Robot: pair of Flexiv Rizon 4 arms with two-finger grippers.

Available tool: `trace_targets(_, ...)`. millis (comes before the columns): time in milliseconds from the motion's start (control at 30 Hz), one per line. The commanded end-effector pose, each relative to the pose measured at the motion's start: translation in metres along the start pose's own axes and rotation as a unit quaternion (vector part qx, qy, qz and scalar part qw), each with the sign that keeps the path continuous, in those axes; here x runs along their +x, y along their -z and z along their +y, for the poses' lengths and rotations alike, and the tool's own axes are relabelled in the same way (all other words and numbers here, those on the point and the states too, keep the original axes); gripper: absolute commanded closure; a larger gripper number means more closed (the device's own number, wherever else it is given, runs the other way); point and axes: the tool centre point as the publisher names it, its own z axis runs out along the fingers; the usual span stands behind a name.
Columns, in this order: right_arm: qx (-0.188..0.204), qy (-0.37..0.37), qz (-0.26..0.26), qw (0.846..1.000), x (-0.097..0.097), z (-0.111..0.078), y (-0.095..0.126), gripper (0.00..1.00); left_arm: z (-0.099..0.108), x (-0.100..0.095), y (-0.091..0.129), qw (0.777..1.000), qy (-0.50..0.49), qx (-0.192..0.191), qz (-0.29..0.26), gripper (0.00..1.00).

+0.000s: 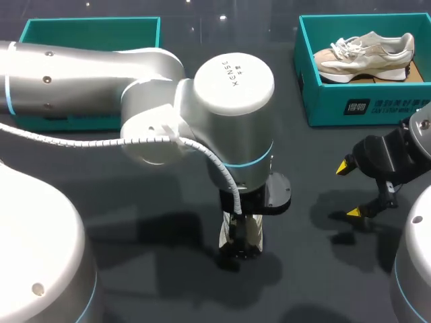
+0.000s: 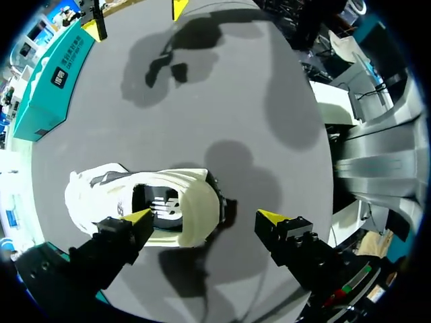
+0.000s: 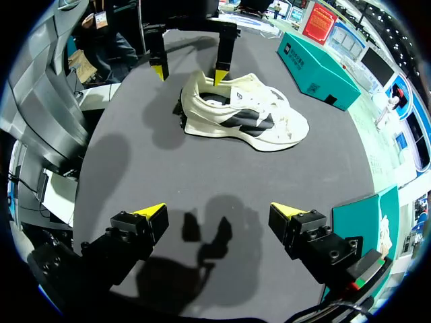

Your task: Take the shoe out of the shoebox, open the shoe tongue, remove and reinsert the insole, then place the shoe into the shoebox

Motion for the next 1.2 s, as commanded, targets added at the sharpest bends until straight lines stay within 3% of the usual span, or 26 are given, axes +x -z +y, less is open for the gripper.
trace_targets(33, 0.001, 0.0, -0.001, 1.0, 0.002, 0.0, 0.001, 0.0, -0.006, 0.001, -0.015, 1.0, -0.003, -0.007, 0.001, 0.0)
trace_targets(767, 0.001, 0.0, -0.001, 1.0, 0.002, 0.0, 0.001, 0.0, -0.001, 0.009, -0.055, 0.999, -0.002, -0.035, 0.012, 0.0)
trace_targets(867, 0.001, 0.0, -0.001, 1.0, 0.002, 0.0, 0.001, 0.0, 0.001, 0.01, -0.057, 0.999, 0.002, -0.038, 0.01, 0.17)
trace_targets(1000, 0.001, 0.0, -0.001, 1.0, 0.002, 0.0, 0.001, 0.0, 0.002, 0.009, -0.06, 0.999, 0.009, -0.04, 0.009, 0.32)
trace_targets(1067, 0.001, 0.0, -0.001, 1.0, 0.002, 0.0, 0.001, 0.0, 0.004, 0.009, -0.061, 0.999, 0.013, -0.04, 0.008, 0.54)
trace_targets(1100, 0.001, 0.0, -0.001, 1.0, 0.002, 0.0, 0.001, 0.0, 0.004, 0.009, -0.062, 0.999, 0.015, -0.039, 0.009, 0.59)
trace_targets(1200, 0.001, 0.0, -0.001, 1.0, 0.002, 0.0, 0.001, 0.0, 0.006, 0.01, -0.061, 0.999, 0.018, -0.037, 0.008, 1.0)
